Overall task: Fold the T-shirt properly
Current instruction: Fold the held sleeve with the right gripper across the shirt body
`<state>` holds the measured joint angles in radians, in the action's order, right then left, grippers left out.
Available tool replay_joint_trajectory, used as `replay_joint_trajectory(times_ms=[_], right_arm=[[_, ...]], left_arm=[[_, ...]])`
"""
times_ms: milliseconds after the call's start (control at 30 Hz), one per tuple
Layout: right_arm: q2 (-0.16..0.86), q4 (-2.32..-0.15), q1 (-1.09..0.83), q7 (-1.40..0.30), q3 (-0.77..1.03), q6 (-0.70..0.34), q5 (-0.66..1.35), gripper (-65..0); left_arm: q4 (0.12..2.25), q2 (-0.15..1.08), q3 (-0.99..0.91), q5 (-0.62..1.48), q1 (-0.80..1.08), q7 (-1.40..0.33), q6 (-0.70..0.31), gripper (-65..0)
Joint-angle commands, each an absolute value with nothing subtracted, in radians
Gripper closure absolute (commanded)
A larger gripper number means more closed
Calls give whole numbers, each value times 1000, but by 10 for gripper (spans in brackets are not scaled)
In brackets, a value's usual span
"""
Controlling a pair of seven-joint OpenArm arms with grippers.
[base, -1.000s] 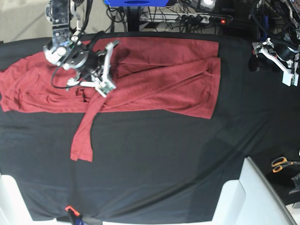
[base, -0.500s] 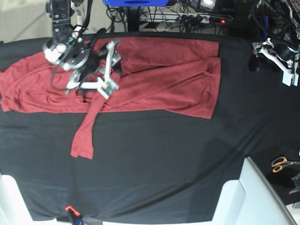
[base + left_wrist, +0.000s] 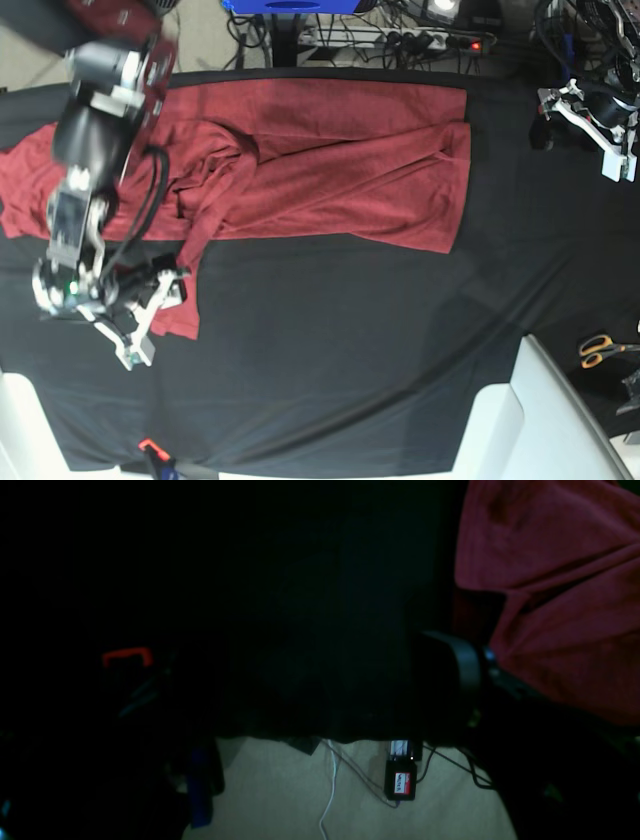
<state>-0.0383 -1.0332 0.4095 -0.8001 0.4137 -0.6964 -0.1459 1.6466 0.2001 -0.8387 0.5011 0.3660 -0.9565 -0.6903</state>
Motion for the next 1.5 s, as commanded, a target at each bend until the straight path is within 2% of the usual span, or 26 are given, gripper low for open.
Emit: replay_joint_trajectory(times_ms=[0, 100, 200, 300, 767, 900, 1133, 1200, 1300, 1333, 1400, 1467], right_arm=[[-30, -987, 456, -757, 414, -698, -136, -413], [-15, -832, 510, -656, 414, -698, -137, -389], [4, -717, 533, -556, 414, -556, -133, -389], [7, -656, 535, -476, 414, -509, -133, -389], [18, -707, 513, -452, 437, -440, -133, -389], [41, -613, 542, -427, 496, -421, -134, -390], [76, -452, 578, -384, 501, -426, -133, -377], [73, -452, 573, -387, 501, -427, -133, -305], [62, -452, 572, -390, 501, -481, -133, -48], [56, -452, 572, -390, 501, -519, -133, 0], [53, -453, 572, -406, 493, -584, -133, -21], [50, -490, 567, -453, 493, -648, -133, 0]], left_arm=[[1661, 216, -845, 518, 367, -940, -698, -556], [1661, 216, -848, 518, 367, -940, -698, -556], [1661, 216, -852, 518, 369, -940, -698, -556], [1661, 217, -854, 515, 369, -938, -698, -556], [1661, 220, -854, 512, 366, -938, -698, -556], [1661, 220, -854, 513, 364, -938, -698, -556], [1661, 220, -848, 512, 364, -938, -698, -556], [1661, 220, -848, 512, 364, -938, -698, -556], [1661, 220, -851, 512, 367, -938, -698, -556], [1661, 220, -852, 512, 367, -938, -698, -556], [1661, 222, -852, 512, 369, -938, -698, -556], [1661, 222, -852, 510, 369, -938, -698, -556]])
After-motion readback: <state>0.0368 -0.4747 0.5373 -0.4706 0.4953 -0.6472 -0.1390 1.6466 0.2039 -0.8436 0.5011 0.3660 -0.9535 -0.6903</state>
